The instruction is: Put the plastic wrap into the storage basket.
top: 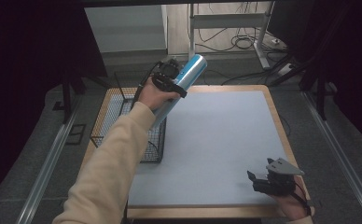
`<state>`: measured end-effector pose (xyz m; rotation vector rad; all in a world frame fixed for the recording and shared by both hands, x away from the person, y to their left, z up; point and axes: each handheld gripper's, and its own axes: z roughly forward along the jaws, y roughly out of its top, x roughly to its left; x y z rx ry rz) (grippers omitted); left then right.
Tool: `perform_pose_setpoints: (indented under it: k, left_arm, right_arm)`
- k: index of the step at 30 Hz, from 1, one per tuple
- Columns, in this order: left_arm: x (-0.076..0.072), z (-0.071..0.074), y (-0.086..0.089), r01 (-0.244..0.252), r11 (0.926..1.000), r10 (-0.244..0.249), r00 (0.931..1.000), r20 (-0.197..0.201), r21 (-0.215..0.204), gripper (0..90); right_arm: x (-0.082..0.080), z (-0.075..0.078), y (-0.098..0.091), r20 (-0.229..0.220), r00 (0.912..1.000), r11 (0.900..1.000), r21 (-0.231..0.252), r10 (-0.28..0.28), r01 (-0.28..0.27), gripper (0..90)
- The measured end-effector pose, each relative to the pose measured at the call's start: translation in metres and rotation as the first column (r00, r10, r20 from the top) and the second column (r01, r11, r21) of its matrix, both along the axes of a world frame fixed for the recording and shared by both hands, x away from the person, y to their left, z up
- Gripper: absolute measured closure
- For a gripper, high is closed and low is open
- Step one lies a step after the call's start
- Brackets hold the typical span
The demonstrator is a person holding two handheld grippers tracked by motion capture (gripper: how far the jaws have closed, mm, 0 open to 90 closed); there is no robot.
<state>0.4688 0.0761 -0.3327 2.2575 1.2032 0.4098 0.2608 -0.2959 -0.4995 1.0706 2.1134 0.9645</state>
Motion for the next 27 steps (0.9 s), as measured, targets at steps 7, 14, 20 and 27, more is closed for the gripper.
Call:
perform_pose_setpoints:
  k: [7,14,20,27]
  left_arm:
    - [0.001,-0.004,0.013,-0.021,0.9998,0.021,0.9998,0.0,-0.004,31.8]
    - [0.003,-0.004,0.026,-0.041,0.9991,0.041,0.9992,0.002,0.014,31.9]
    - [0.005,-0.006,0.037,-0.054,0.9982,0.053,0.9985,0.007,0.028,31.8]
    - [0.01,-0.016,0.043,-0.063,0.9976,0.064,0.9979,-0.008,0.029,31.8]
  right_arm:
    - [-0.001,0.0,0.001,0.0,1.0,1.0,-0.001,0.0,0.0,14.0]
    - [0.0,0.001,0.0,0.004,1.0,1.0,0.003,-0.005,0.005,14.0]
    - [0.0,0.002,-0.001,0.006,0.9999,0.9999,0.006,-0.012,0.012,13.9]
    - [0.0,0.002,-0.001,0.007,0.9999,0.9999,0.0,-0.012,0.012,13.9]
